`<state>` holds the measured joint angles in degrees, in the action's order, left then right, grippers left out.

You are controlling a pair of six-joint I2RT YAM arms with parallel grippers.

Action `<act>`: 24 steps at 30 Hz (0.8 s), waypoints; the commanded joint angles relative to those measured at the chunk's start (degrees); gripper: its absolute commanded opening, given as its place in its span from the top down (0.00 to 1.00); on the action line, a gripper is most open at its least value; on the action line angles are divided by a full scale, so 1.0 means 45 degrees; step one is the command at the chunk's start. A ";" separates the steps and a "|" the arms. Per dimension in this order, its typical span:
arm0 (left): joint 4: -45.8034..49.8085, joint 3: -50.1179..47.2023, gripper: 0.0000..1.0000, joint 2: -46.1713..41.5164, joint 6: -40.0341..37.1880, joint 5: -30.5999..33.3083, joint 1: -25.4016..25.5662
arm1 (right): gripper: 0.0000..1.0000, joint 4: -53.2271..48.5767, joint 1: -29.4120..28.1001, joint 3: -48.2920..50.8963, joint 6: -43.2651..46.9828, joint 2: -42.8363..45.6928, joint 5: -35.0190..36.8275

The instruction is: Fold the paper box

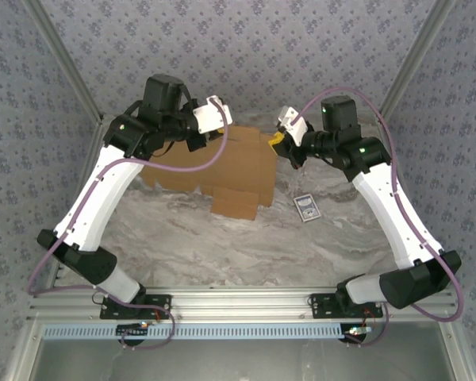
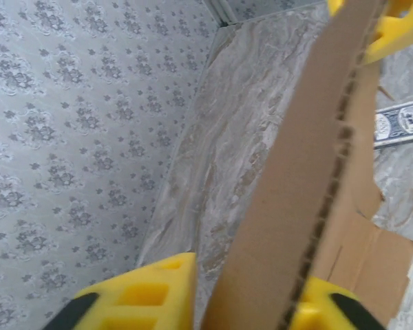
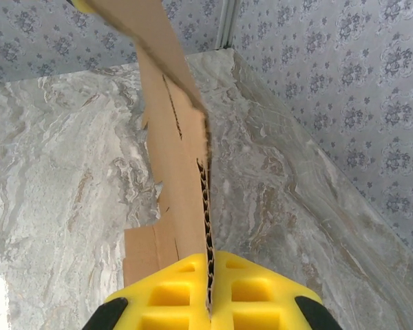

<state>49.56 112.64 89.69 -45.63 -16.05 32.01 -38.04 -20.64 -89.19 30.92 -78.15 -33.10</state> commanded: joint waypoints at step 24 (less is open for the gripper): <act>0.0135 0.0613 1.00 -0.2158 0.2810 -0.6483 -0.3158 | 0.19 0.6821 0.2654 0.3003 -0.1489 0.1110 -0.4044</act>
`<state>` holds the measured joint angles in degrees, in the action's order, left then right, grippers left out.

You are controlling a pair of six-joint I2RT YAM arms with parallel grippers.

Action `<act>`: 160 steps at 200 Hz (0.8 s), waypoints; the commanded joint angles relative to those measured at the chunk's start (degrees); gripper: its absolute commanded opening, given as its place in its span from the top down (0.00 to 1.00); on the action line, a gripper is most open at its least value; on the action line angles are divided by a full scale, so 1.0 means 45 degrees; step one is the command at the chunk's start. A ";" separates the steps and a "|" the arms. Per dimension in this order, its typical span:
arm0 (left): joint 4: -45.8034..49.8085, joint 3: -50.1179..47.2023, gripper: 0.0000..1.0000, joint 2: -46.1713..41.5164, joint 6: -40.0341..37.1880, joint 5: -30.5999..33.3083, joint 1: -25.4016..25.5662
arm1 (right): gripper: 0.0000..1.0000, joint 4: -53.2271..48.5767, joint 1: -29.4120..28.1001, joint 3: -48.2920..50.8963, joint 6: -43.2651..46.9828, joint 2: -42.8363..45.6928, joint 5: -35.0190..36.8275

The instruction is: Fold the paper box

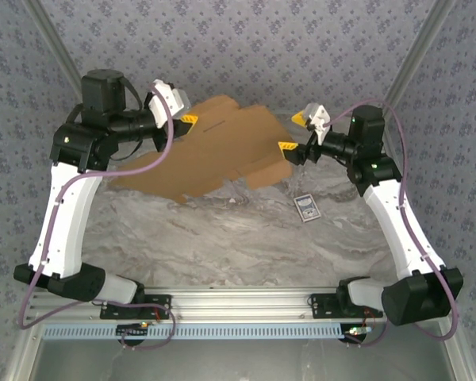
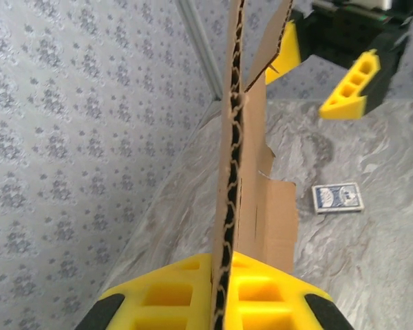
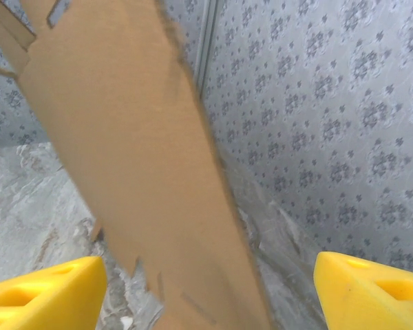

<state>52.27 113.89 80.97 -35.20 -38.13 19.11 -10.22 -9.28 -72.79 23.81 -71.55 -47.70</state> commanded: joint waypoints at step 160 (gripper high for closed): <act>-0.1855 0.0086 1.00 0.0284 0.2505 -0.2224 -0.1220 | 0.93 0.0933 0.0133 -0.0428 -0.0504 -0.0422 -0.1236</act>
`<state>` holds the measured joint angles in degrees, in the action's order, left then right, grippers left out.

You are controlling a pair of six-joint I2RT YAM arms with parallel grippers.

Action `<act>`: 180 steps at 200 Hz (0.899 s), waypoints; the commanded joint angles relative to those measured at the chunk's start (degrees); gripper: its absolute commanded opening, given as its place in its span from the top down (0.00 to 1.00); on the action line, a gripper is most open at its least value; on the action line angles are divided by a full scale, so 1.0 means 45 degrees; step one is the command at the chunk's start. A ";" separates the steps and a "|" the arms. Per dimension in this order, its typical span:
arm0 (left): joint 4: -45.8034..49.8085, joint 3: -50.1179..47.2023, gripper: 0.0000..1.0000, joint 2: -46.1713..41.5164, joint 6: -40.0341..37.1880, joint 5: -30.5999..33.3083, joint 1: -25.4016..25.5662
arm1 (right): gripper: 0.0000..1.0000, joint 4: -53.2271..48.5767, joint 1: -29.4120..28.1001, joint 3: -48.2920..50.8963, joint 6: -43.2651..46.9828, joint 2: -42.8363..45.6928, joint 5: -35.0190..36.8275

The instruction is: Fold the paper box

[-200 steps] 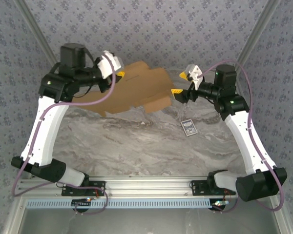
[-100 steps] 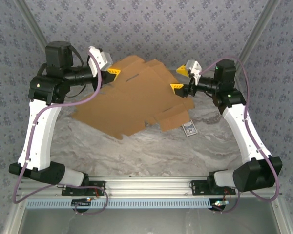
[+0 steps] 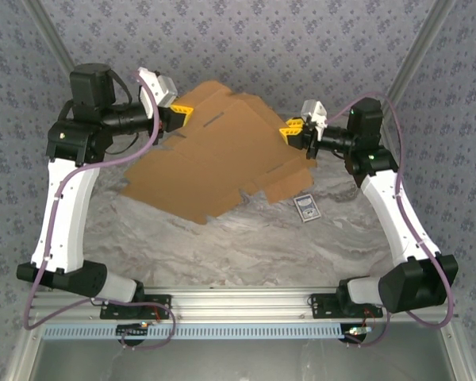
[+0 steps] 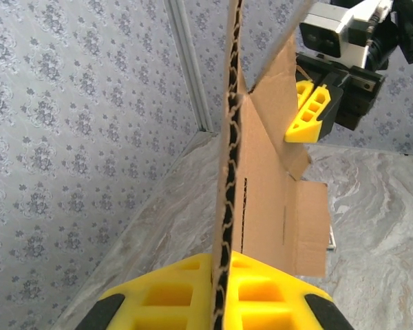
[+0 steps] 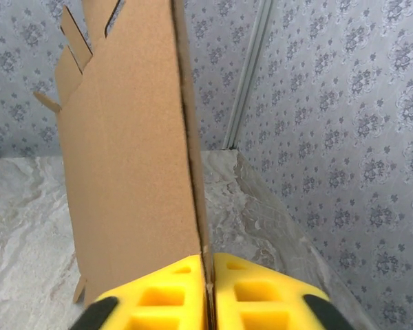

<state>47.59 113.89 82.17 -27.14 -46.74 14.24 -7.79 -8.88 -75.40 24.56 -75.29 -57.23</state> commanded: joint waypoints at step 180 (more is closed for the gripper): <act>-0.2899 -0.4228 0.11 -0.1104 0.0138 0.0900 -0.2384 | 1.00 -0.4569 -0.0518 -0.1351 -0.0377 0.1662 0.2088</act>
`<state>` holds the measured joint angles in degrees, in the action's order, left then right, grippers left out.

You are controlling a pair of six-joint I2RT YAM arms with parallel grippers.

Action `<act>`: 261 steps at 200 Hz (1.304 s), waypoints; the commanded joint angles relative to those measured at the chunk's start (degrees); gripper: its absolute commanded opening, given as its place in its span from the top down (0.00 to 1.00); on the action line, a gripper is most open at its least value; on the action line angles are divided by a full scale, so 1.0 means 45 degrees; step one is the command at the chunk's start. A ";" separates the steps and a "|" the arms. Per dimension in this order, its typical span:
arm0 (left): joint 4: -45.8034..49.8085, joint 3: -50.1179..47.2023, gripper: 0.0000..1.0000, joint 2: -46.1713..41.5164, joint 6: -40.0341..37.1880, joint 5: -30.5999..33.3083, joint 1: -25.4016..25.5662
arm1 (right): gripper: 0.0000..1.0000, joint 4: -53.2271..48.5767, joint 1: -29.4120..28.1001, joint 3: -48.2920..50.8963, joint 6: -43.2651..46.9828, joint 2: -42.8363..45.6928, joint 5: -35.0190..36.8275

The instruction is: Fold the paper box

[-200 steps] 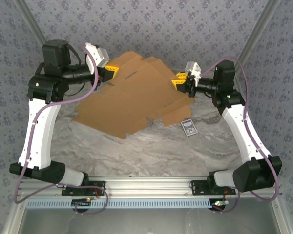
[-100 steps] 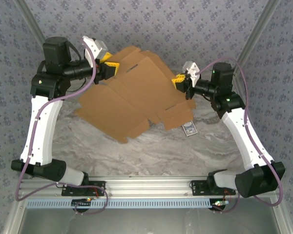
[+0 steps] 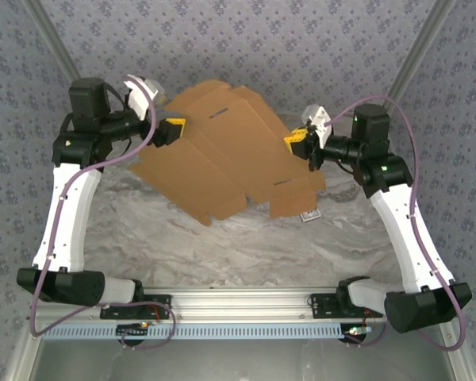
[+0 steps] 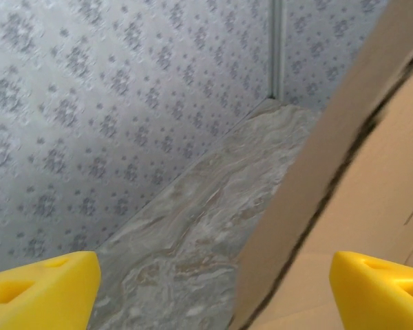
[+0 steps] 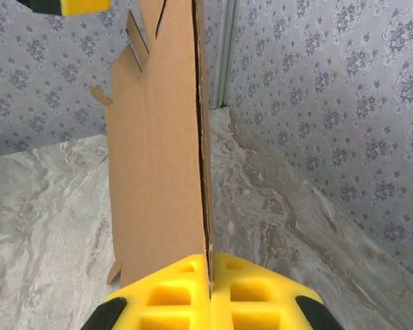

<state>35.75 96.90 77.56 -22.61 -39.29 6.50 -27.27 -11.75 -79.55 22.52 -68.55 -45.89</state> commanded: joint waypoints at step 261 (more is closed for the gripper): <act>-0.3510 -0.4452 0.96 -0.0508 0.5389 -0.4011 -0.0408 | 1.00 0.4411 -0.3582 0.1442 0.2281 0.0295 1.1679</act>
<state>25.04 78.06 78.46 -5.74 -56.21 2.98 -14.13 -25.21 -75.42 28.23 -67.64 -9.17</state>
